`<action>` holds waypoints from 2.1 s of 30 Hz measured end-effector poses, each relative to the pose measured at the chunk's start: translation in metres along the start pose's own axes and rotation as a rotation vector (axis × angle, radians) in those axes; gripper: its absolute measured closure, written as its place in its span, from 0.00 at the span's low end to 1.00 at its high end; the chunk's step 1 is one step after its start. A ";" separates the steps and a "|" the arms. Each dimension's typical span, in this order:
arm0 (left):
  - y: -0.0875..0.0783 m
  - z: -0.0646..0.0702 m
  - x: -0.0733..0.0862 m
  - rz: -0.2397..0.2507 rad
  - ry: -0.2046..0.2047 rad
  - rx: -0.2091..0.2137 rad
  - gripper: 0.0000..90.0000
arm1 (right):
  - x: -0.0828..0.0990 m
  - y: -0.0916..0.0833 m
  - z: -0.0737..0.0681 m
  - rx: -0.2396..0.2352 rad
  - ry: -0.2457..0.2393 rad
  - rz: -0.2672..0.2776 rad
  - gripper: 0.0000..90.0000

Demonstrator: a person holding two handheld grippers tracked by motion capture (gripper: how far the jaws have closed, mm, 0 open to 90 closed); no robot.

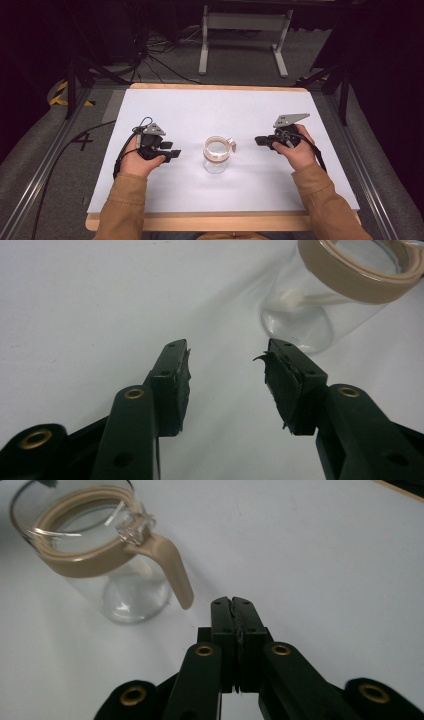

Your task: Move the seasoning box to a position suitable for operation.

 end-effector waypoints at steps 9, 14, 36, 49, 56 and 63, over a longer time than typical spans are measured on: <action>-0.014 0.012 -0.002 0.010 -0.007 0.005 0.57 | -0.020 0.004 -0.015 -0.055 -0.024 0.085 1.00; -0.023 0.015 0.002 0.033 -0.022 -0.015 0.57 | -0.029 0.009 -0.020 -0.072 -0.021 0.123 1.00; -0.028 0.021 0.009 0.028 -0.024 -0.019 0.58 | -0.042 0.034 -0.035 -0.092 -0.072 0.131 1.00; -0.022 0.031 0.003 0.053 -0.014 0.017 0.64 | -0.041 0.034 -0.035 -0.086 -0.072 0.133 1.00; -0.014 0.044 -0.004 0.050 0.012 0.063 0.75 | -0.036 0.039 -0.034 -0.048 -0.095 0.081 1.00; -0.009 0.049 -0.006 0.034 0.027 0.080 0.82 | -0.038 0.034 -0.035 -0.058 -0.088 0.111 1.00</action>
Point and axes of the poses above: each handheld gripper's, and its own axes: y roughly forward along the jaws, x roughly out of its underside, z roughly to its right, the point moved 4 cm from there along y, roughly forward along the jaws, and after that the axes turned 1 degree about z, right-handed, at the moved point
